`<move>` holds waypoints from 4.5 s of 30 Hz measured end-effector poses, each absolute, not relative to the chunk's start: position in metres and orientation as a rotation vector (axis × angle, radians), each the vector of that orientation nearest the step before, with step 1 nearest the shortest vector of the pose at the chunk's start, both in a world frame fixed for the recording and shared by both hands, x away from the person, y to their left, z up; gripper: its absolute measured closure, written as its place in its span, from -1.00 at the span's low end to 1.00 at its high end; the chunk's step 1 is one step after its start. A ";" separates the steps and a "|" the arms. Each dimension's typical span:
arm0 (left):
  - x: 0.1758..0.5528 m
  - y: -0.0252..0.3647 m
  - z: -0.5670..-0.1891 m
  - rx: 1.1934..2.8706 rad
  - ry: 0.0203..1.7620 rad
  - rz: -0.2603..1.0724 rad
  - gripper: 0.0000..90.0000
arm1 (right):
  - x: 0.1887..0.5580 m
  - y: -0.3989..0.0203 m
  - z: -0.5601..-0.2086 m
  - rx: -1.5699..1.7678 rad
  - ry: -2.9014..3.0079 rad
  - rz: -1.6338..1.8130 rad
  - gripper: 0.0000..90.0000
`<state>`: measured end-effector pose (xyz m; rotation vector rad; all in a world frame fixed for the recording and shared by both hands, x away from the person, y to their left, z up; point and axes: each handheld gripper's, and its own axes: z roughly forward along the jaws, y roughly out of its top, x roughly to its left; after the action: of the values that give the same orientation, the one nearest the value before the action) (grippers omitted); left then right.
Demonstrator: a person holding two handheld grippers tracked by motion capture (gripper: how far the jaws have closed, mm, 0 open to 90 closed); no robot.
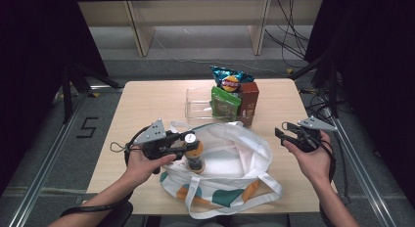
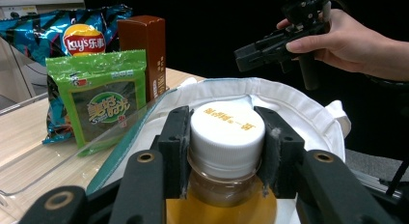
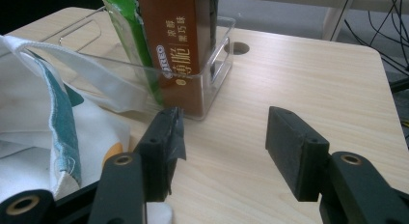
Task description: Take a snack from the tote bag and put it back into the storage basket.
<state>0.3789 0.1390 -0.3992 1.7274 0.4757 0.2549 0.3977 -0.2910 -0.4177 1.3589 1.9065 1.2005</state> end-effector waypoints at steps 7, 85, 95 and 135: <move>0.381 0.141 -0.390 1.714 0.472 0.267 0.30 | 0.399 -0.294 -0.416 1.338 1.902 1.197 0.04; 0.410 0.136 -0.330 1.632 0.451 0.323 0.30 | 0.400 -0.292 -0.420 1.325 1.911 1.190 0.04; 0.414 0.135 -0.323 1.613 0.450 0.325 0.30 | 0.401 -0.294 -0.420 1.323 1.906 1.173 0.04; 0.446 0.138 -0.301 1.601 0.459 0.371 0.30 | 0.400 -0.290 -0.422 1.372 1.901 1.183 0.04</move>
<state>0.4459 0.1375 -0.3007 1.6009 0.4589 0.3710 0.4000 -0.2901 -0.4222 1.3721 1.9008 1.1832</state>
